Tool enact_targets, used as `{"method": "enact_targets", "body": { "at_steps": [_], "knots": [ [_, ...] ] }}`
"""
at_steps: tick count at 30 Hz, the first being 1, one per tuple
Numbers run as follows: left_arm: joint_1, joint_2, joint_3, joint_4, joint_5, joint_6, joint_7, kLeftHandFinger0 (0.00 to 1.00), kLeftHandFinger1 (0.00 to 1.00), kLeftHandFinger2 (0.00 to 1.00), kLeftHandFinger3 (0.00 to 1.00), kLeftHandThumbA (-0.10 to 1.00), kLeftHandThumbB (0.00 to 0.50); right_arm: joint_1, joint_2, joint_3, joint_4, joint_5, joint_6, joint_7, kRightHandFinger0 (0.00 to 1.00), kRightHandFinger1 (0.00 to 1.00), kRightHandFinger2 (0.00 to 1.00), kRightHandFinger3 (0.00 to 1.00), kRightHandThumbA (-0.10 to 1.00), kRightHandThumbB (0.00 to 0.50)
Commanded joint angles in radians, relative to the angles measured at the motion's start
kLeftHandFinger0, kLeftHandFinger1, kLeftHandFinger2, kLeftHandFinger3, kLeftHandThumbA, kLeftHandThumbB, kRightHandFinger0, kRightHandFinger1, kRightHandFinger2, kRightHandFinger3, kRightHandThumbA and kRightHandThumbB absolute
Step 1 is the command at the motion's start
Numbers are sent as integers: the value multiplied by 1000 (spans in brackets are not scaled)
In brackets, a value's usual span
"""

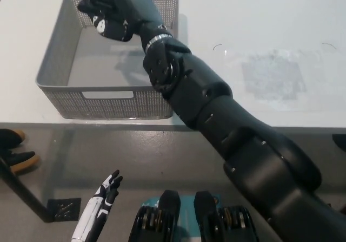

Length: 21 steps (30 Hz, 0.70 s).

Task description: Use the right hand to pick up a webcam and put it into a container on the left side

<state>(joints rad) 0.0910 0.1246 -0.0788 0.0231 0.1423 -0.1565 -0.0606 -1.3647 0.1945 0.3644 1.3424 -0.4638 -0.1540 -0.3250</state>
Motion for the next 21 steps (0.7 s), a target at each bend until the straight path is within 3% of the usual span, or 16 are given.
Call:
{"method": "enact_targets", "body": {
  "at_steps": [1, 3, 4, 5, 6, 7, 8, 9, 10, 12, 14, 21],
  "knots": [
    [-6, 11, -3, -22, -6, -16, -12, 1000, 1000, 1000, 1000, 1000, 162, -44, 10, 12, 6, -6, -40, -32, 0, 421, 903, 784, -100, 168],
    [-10, 17, -5, -27, -1, -17, -15, 1000, 1000, 1000, 1000, 1000, 145, -35, 7, 22, 14, -11, -20, -4, 50, 517, 952, 843, -100, 179],
    [-10, 17, -5, -27, -2, -16, -15, 1000, 1000, 1000, 1000, 1000, 137, -34, 6, 27, 15, -15, -16, 0, 33, 461, 796, 725, -100, 202],
    [-13, 19, -5, -28, -3, -14, -17, 1000, 1000, 1000, 1000, 1000, 125, -32, 4, 37, 17, -21, -6, 21, 79, 462, 761, 768, -45, 225],
    [-18, 21, -6, -30, -3, -12, -19, 1000, 1000, 1000, 1000, 1000, 113, -34, -1, 41, 21, -18, 11, 62, 177, 552, 856, 885, 96, 259],
    [-20, 23, -8, -30, 0, -13, -19, 1000, 1000, 1000, 1000, 997, 107, -36, -5, 41, 25, -11, 27, 100, 501, 824, 979, 1000, 305, 310],
    [-24, 24, -8, -29, 2, -14, -18, 1000, 1000, 1000, 1000, 995, 107, -36, -9, 39, 25, -6, 26, 116, 629, 878, 985, 1000, 340, 320],
    [-24, 25, -9, -27, 0, -17, -19, 1000, 1000, 1000, 1000, 987, 101, -35, -15, 45, 28, -6, 36, 161, 1000, 1000, 1000, 1000, 500, 354],
    [-25, 26, -9, -23, -3, -22, -19, 1000, 1000, 1000, 1000, 979, 94, -28, -21, 52, 28, -11, 27, 169, 1000, 1000, 1000, 1000, 689, 389],
    [-33, 30, -11, -20, 2, -28, -19, 1000, 1000, 1000, 1000, 973, 87, -24, -32, 56, 26, -11, 21, 178, 1000, 1000, 1000, 1000, 819, 393],
    [-38, 33, -12, -20, 5, -27, -19, 1000, 1000, 1000, 1000, 967, 81, -25, -42, 59, 22, -10, 26, 211, 1000, 1000, 1000, 1000, 971, 357],
    [-49, 40, -16, -20, 4, -28, -22, 1000, 1000, 1000, 1000, 965, 80, -33, -70, 57, 3, -4, 28, 252, 1000, 1000, 1000, 1000, 1000, 352]
  ]
}}
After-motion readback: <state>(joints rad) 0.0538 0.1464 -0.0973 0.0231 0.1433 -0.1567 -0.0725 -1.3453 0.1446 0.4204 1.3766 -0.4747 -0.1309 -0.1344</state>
